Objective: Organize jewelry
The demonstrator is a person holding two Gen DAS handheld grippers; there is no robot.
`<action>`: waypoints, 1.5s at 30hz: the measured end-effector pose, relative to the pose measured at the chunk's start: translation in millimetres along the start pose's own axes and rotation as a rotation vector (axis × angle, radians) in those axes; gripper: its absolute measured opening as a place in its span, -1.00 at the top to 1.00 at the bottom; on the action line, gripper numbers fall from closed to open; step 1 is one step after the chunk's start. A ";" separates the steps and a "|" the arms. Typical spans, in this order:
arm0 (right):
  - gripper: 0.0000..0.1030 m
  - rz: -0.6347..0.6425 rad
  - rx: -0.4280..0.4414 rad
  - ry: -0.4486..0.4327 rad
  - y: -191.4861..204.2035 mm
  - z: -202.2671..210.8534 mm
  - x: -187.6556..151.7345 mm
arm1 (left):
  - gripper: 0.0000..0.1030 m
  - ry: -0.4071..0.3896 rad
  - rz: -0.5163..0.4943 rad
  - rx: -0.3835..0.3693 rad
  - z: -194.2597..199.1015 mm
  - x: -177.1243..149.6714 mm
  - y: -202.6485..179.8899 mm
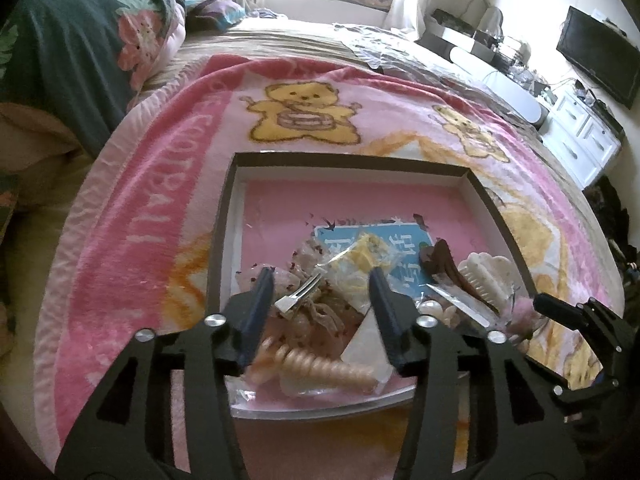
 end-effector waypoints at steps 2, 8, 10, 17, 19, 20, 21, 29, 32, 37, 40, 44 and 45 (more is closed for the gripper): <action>-0.60 -0.002 -0.004 -0.009 -0.2 5.4 -0.8 | -0.02 -0.009 0.001 0.002 6.3 1.3 -0.7; -0.71 -0.006 -0.011 -0.047 0.8 25.6 -2.1 | -0.56 -0.041 0.001 0.013 31.2 2.3 -6.6; -0.76 -0.004 -0.015 -0.059 1.4 33.0 -2.9 | -0.74 -0.053 -0.004 0.015 41.0 1.0 -9.7; -0.90 -0.014 -0.032 -0.124 1.5 69.1 -11.2 | -0.82 -0.101 -0.016 0.020 79.3 -15.5 -19.0; -0.91 -0.021 -0.032 -0.137 0.7 77.9 -14.7 | -0.82 -0.104 -0.023 0.023 86.7 -23.7 -21.8; -0.91 -0.024 -0.031 -0.142 0.1 81.3 -16.6 | -0.82 -0.106 -0.025 0.024 90.3 -28.5 -23.1; -0.91 -0.028 -0.029 -0.148 -0.4 86.4 -20.0 | -0.82 -0.108 -0.027 0.023 93.8 -33.6 -24.1; -0.92 -0.048 -0.032 -0.160 -2.5 107.5 -47.0 | -0.82 -0.121 -0.047 0.033 116.4 -81.6 -34.9; -0.92 -0.063 -0.030 -0.164 -2.5 113.3 -55.4 | -0.82 -0.127 -0.040 0.032 122.4 -94.6 -36.3; -0.92 -0.074 -0.019 -0.172 2.0 121.7 -69.0 | -0.82 -0.127 -0.035 0.028 126.8 -107.3 -37.2; -0.92 -0.085 -0.012 -0.175 4.1 125.4 -75.4 | -0.82 -0.121 -0.033 0.038 126.4 -113.3 -37.6; -0.92 -0.093 -0.004 -0.170 8.5 126.3 -82.0 | -0.82 -0.107 -0.025 0.038 124.5 -118.0 -37.0; -0.92 -0.092 -0.004 -0.168 9.7 126.4 -83.2 | -0.82 -0.106 -0.022 0.036 124.5 -118.7 -36.8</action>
Point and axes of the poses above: each gripper's, at about its wrist camera, not at the fingertips, and z roughly against the way its jaws point, y to its left, x to its top, the point moved 4 cm from there along -z, roughly the way its jaws point, and after that the axes turned 1 degree about -y, right-handed, at the moved point
